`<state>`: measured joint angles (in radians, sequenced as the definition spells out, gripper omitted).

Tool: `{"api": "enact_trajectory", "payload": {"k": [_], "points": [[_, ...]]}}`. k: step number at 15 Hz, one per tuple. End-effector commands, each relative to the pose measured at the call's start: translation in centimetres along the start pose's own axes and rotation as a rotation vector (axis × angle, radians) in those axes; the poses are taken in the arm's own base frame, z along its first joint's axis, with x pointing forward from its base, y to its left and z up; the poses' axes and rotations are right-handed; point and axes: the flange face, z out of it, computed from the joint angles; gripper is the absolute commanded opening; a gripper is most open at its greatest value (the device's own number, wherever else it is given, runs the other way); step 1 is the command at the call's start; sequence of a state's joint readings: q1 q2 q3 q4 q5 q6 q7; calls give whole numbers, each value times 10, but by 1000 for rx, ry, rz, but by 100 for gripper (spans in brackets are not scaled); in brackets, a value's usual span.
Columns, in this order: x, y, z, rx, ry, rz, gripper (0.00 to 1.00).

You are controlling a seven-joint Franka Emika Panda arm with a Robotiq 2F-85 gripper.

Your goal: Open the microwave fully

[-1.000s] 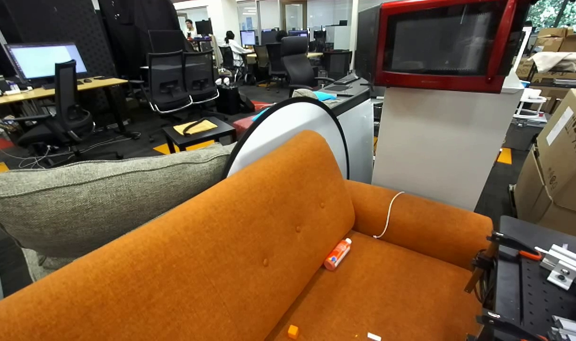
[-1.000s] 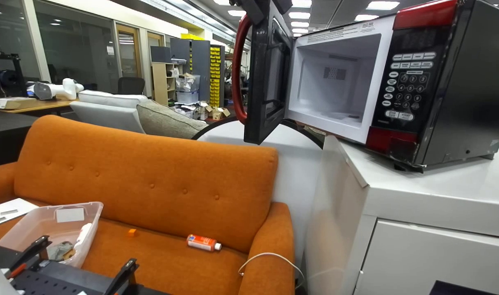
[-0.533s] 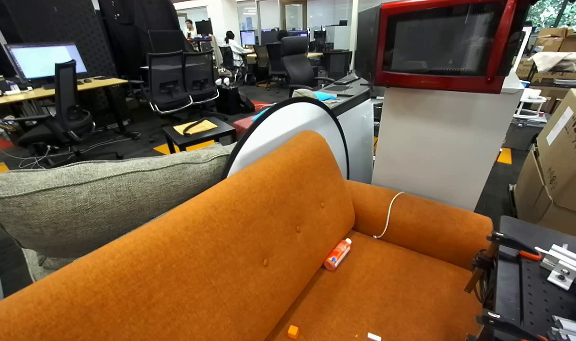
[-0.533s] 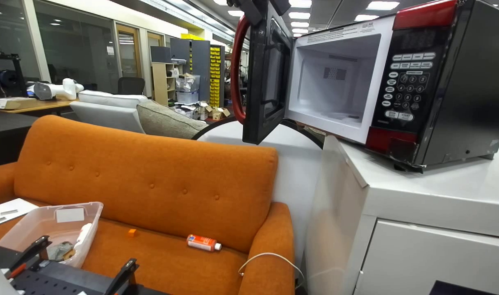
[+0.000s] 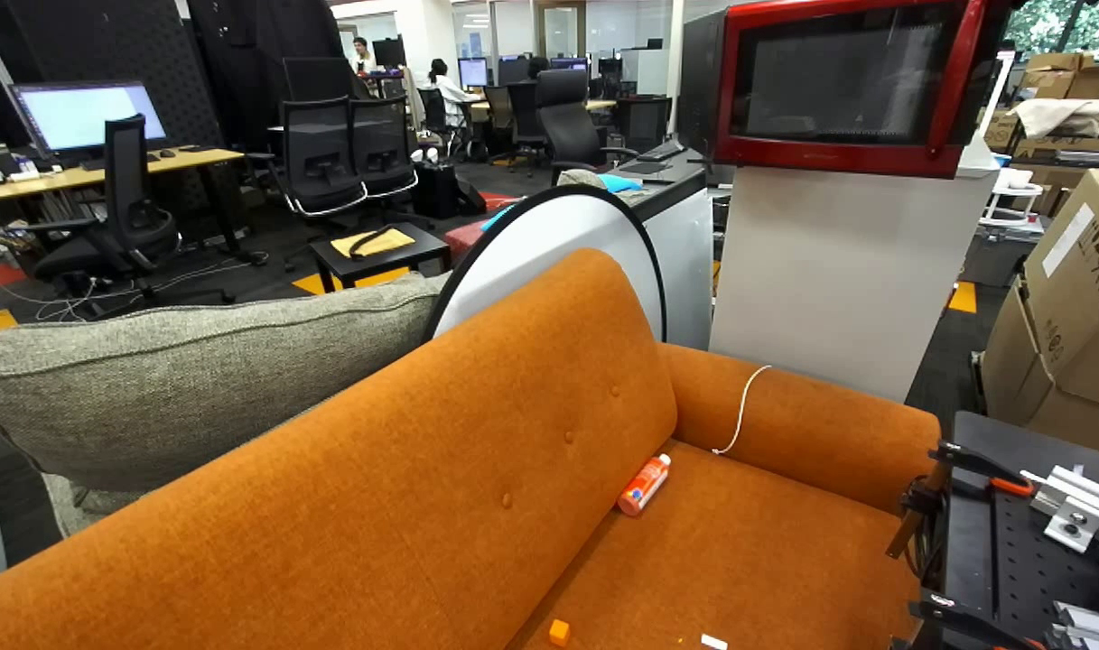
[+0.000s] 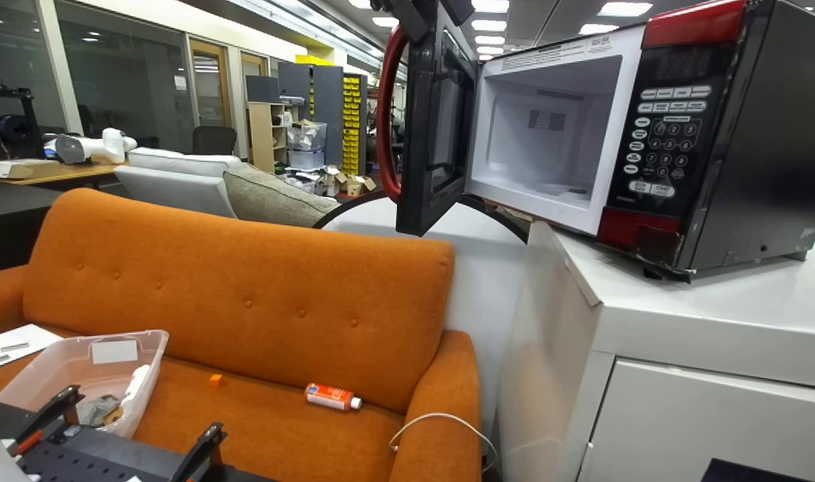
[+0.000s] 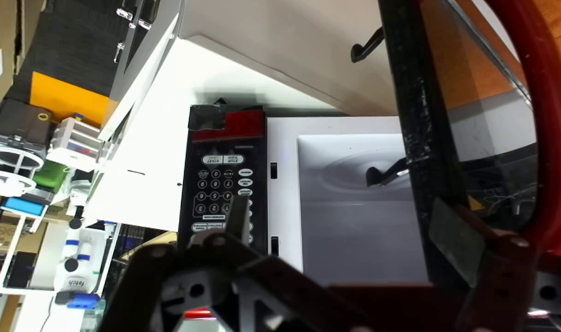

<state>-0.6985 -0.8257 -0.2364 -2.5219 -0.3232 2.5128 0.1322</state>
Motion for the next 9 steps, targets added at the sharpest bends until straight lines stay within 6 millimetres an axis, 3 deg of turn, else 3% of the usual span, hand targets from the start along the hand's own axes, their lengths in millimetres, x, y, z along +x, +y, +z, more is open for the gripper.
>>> {"api": "enact_trajectory", "payload": {"k": [1, 9], "points": [[1, 0, 0, 0, 0, 0, 100], [-3, -1, -8, 27, -9, -12, 100]]}}
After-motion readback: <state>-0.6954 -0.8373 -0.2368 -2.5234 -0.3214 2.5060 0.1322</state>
